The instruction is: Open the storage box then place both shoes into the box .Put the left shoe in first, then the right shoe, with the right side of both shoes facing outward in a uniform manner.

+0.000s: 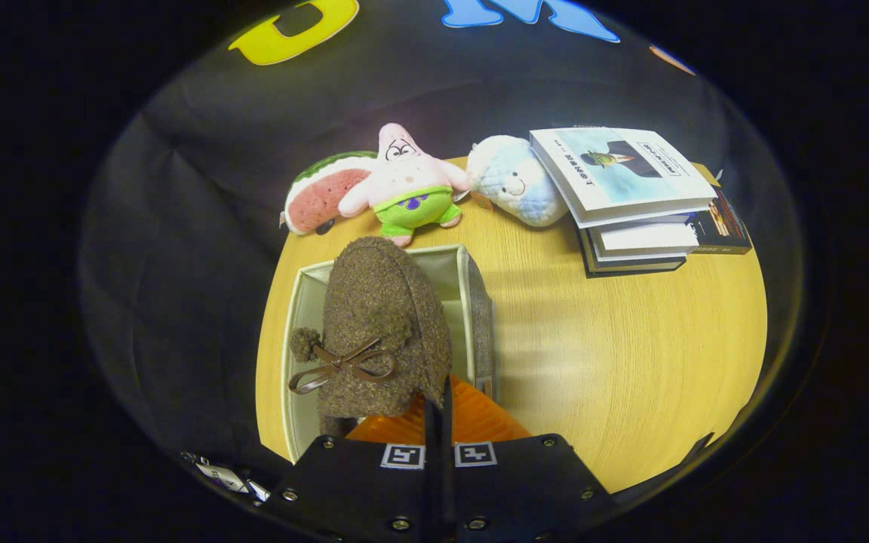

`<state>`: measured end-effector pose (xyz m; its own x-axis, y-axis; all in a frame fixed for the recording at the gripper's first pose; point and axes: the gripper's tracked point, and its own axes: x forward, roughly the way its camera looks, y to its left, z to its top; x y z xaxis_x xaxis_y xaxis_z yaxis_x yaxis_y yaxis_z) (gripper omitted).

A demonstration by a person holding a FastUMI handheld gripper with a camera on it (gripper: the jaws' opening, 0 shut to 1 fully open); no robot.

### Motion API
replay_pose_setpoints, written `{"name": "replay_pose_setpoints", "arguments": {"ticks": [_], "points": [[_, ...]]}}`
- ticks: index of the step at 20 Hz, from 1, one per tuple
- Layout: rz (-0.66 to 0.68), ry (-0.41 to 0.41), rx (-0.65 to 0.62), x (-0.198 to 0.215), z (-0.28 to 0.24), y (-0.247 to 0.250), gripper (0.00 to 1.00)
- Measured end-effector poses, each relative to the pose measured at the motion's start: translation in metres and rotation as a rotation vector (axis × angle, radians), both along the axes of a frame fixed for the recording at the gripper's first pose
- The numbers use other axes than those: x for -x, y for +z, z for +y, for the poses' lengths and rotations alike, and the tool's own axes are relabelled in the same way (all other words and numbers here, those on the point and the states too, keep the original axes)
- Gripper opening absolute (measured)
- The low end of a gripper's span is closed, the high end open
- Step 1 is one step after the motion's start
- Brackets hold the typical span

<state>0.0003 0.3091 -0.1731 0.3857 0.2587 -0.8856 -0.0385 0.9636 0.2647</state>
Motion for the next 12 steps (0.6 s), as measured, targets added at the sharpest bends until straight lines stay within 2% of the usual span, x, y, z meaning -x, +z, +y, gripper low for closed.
{"name": "replay_pose_setpoints", "arguments": {"ticks": [5, 12], "points": [[0.029, -0.013, 0.099, -0.006, 0.013, -0.03, 0.0], [0.067, 0.076, 0.345, 0.0, 0.011, -0.06, 0.07]]}}
